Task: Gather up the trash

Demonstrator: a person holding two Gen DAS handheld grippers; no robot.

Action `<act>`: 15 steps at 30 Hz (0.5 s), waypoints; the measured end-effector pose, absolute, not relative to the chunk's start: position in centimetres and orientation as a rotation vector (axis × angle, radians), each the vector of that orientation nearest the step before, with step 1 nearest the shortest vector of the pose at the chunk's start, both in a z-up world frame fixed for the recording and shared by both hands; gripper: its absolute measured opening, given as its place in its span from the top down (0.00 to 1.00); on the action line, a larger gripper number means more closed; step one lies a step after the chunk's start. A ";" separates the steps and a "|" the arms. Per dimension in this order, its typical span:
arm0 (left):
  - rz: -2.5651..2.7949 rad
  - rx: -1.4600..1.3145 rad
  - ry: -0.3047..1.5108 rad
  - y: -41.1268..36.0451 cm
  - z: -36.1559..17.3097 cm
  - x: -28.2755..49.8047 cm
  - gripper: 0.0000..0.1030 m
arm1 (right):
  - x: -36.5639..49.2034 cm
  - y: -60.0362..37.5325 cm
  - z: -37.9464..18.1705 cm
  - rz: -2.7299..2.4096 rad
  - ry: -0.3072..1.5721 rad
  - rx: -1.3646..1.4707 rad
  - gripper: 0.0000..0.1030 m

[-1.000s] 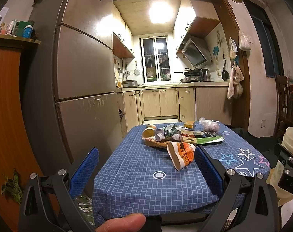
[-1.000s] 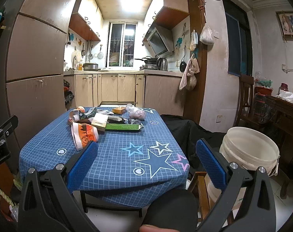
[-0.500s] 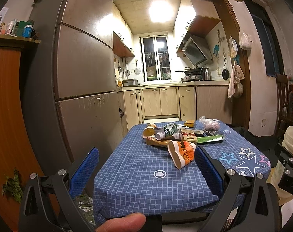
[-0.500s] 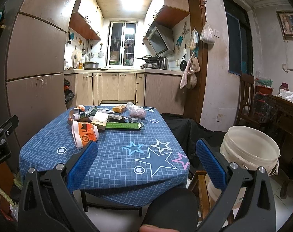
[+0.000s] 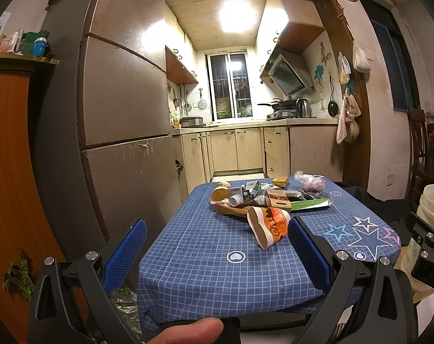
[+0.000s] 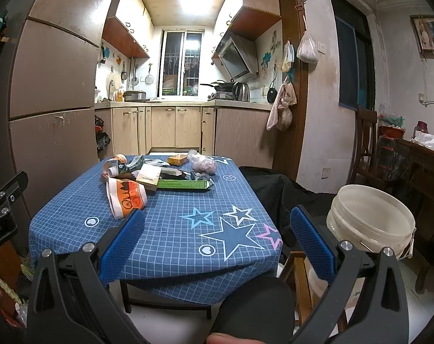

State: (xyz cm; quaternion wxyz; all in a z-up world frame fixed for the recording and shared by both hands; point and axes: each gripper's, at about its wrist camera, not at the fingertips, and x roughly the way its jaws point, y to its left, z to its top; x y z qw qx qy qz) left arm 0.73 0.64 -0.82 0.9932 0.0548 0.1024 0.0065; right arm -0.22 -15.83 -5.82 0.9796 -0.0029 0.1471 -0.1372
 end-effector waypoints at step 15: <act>0.026 0.077 0.242 1.5 -0.9 0.7 0.04 | -1.6 -16.0 -5.9 -0.245 0.263 0.047 0.05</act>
